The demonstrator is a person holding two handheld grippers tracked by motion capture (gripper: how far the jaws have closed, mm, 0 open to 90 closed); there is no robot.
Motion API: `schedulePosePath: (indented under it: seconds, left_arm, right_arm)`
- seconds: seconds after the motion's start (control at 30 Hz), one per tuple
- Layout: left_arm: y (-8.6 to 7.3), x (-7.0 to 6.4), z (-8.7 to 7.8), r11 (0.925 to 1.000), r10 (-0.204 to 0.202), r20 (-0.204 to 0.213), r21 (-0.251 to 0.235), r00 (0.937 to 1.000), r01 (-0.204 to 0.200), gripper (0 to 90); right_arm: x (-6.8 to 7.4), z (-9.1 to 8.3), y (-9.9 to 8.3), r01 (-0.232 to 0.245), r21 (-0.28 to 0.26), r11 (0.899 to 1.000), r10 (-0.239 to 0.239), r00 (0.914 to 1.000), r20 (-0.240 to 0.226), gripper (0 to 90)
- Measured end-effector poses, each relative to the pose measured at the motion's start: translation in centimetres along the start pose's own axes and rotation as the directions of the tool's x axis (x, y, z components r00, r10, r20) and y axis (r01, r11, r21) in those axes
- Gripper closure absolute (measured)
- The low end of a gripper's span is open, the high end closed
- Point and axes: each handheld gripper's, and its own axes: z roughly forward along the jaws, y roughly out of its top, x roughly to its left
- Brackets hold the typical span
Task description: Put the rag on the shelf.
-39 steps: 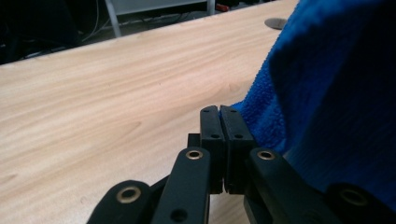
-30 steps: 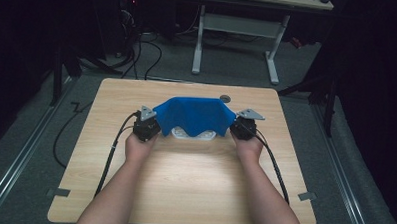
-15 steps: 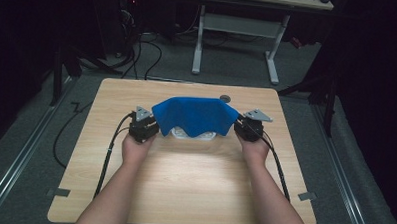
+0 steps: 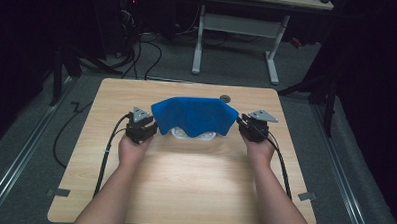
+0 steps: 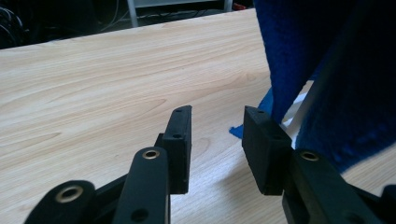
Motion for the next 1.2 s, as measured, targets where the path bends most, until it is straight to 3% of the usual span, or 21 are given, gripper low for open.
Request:
schedulePosePath:
  seconds: [0.1, 0.33, 0.6, 0.7, 0.83, 0.87, 0.93, 1.03, 1.2]
  left_arm:
    - [-0.2, 0.2, -0.4, 0.9998, -0.010, -0.005, -0.016, 0.9999, 0.010, 62.6]
    - [-1.1, 1.0, -1.1, 0.9996, -0.030, -0.025, -0.001, 0.9992, 0.030, 61.7]
    - [-2.1, 0.9, -2.4, 0.9998, 0.002, -0.049, 0.022, 0.9988, -0.001, 54.6]
    - [-2.3, 0.7, -3.0, 0.9989, -0.022, -0.013, 0.040, 0.9997, 0.023, 48.6]
    - [-3.3, -0.3, -4.7, 0.9990, -0.009, 0.021, 0.045, 0.9997, 0.008, 46.2]
    - [-3.8, -0.7, -5.4, 0.9987, -0.019, 0.047, 0.049, 0.9987, 0.016, 44.4]
    - [-4.2, -1.1, -6.0, 0.9988, -0.026, 0.067, 0.043, 0.9974, 0.023, 43.5]
    - [-5.5, -2.3, -7.8, 0.9986, -0.042, 0.127, 0.038, 0.9911, 0.037, 41.4]
    - [-6.8, -4.3, -9.4, 0.9972, -0.002, 0.159, 0.074, 0.9873, -0.010, 38.2]
  right_arm:
    - [0.1, -0.1, 0.0, 0.000, 0.000, 1.000, 0.000, 1.0000, 0.001, 71.0]
    - [0.3, -0.3, 0.0, 0.018, 0.003, 1.000, -0.018, 0.9998, -0.002, 69.0]
    - [0.7, -1.8, -0.5, 0.037, -0.025, 0.999, -0.037, 0.9992, -0.016, 62.5]
    - [0.9, -2.5, -0.9, 0.052, 0.001, 0.999, -0.052, 0.9982, -0.030, 56.7]
    - [1.1, -4.2, -1.7, 0.053, -0.042, 0.998, -0.054, 0.9982, -0.026, 49.3]
    - [1.2, -4.9, -2.0, 0.055, -0.013, 0.998, -0.056, 0.9975, -0.043, 43.3]
    - [1.3, -5.3, -2.1, 0.054, 0.002, 0.999, -0.054, 0.9974, -0.048, 41.3]
    - [2.2, -7.6, -3.3, 0.049, -0.045, 0.998, -0.053, 0.9961, -0.071, 38.7]
    - [3.4, -9.6, -4.8, 0.048, -0.037, 0.998, -0.051, 0.9927, -0.109, 34.2]
